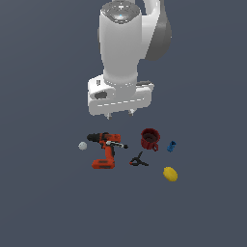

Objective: Pick up a designated object from a clutter of objects.

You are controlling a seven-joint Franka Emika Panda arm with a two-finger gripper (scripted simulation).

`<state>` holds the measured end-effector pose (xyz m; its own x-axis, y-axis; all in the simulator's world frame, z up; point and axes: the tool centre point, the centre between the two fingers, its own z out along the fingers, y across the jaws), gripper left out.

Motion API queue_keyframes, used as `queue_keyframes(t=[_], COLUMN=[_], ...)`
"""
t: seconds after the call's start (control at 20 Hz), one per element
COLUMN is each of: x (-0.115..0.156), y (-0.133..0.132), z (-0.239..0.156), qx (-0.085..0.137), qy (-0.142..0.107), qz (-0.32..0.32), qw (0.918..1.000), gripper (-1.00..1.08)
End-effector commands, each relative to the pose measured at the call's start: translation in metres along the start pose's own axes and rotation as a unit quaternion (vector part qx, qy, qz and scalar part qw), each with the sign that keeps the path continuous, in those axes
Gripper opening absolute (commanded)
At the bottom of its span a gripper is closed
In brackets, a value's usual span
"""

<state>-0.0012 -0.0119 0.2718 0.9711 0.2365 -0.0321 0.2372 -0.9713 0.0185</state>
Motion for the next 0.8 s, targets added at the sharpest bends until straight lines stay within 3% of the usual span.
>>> queue_keyframes(t=[0.0,0.4,0.75], x=[-0.001,-0.007,-0.015], y=[0.008,0.033,0.052], z=[0.010,0.043,0.071], qx=[-0.001,-0.003,-0.003], qy=[0.000,0.001,0.003], qz=[-0.025,-0.111,-0.186], qw=[0.9997,0.9938,0.9826], gripper=[0.68,0.68,0.68])
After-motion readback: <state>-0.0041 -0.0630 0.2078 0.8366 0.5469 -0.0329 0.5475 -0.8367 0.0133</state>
